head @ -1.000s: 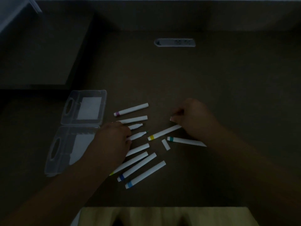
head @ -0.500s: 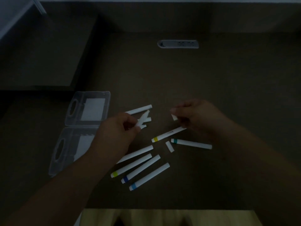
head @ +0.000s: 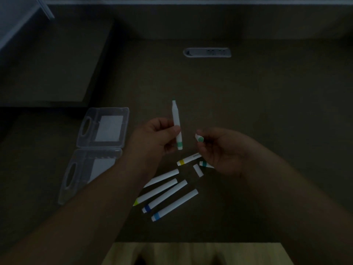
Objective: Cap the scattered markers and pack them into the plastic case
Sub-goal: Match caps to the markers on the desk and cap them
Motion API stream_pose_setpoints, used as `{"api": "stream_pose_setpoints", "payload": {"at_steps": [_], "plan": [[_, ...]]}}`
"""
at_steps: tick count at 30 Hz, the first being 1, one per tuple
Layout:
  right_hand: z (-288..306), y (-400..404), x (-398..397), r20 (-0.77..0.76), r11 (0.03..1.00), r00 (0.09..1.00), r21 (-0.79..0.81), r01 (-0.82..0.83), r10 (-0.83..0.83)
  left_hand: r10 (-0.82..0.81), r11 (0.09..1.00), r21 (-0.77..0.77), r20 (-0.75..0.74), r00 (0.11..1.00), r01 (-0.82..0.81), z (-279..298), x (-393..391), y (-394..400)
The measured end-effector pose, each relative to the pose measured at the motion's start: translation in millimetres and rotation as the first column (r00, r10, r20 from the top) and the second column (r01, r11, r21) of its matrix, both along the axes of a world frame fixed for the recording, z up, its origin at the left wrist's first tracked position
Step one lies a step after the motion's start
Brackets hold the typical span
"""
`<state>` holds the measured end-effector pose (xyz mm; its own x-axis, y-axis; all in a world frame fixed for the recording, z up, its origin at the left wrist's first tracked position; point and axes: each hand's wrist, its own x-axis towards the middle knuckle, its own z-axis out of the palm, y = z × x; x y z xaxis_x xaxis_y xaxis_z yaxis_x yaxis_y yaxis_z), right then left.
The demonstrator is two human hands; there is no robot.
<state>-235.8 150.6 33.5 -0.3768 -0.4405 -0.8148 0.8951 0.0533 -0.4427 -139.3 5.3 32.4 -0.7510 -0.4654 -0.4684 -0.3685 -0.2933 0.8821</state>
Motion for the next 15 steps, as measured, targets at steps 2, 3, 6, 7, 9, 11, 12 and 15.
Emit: {"api": "stream_pose_setpoints", "payload": {"at_steps": [2, 3, 6, 7, 9, 11, 12, 15], "plan": [[1.2, 0.1, 2.5, 0.013, 1.000, 1.000, -0.008, 0.019, -0.019, 0.018, 0.999, 0.051, -0.011, 1.000, -0.017, -1.5, 0.3, 1.6], [2.1, -0.4, 4.5, 0.028, 1.000, 0.999, -0.018, 0.024, -0.023, 0.023, 0.997, 0.070, -0.011, 1.000, -0.023, -2.1, 1.0, 2.4], [0.6, -1.7, 9.4, 0.049, 0.999, 0.999, -0.036, 0.008, -0.006, 0.032, 0.994, 0.102, -0.004, 0.999, -0.031, -1.3, 2.3, 4.7], [-0.2, -1.5, 10.9, 0.041, 0.999, 0.999, -0.031, -0.008, 0.009, 0.036, 0.993, 0.114, -0.004, 0.999, -0.035, -1.1, 3.1, 5.1], [0.9, -0.6, 13.5, 0.017, 0.999, 0.999, -0.012, -0.043, 0.043, 0.029, 0.995, 0.095, 0.011, 1.000, -0.030, -0.4, 4.6, 5.4], [2.9, 2.2, 14.2, -0.028, 0.998, 0.997, 0.016, -0.067, 0.068, -0.009, 1.000, 0.019, 0.050, 0.999, 0.008, 0.6, 6.2, 5.8], [5.5, 4.0, 13.9, -0.067, 0.997, 0.995, 0.032, -0.077, 0.079, -0.038, 0.999, -0.031, 0.068, 0.997, 0.040, 1.0, 7.0, 5.8], [14.8, 11.5, 10.1, -0.294, 0.987, 0.944, 0.092, -0.130, 0.152, -0.128, 0.970, -0.194, 0.113, 0.985, 0.148, 2.1, 11.4, 5.9]]}}
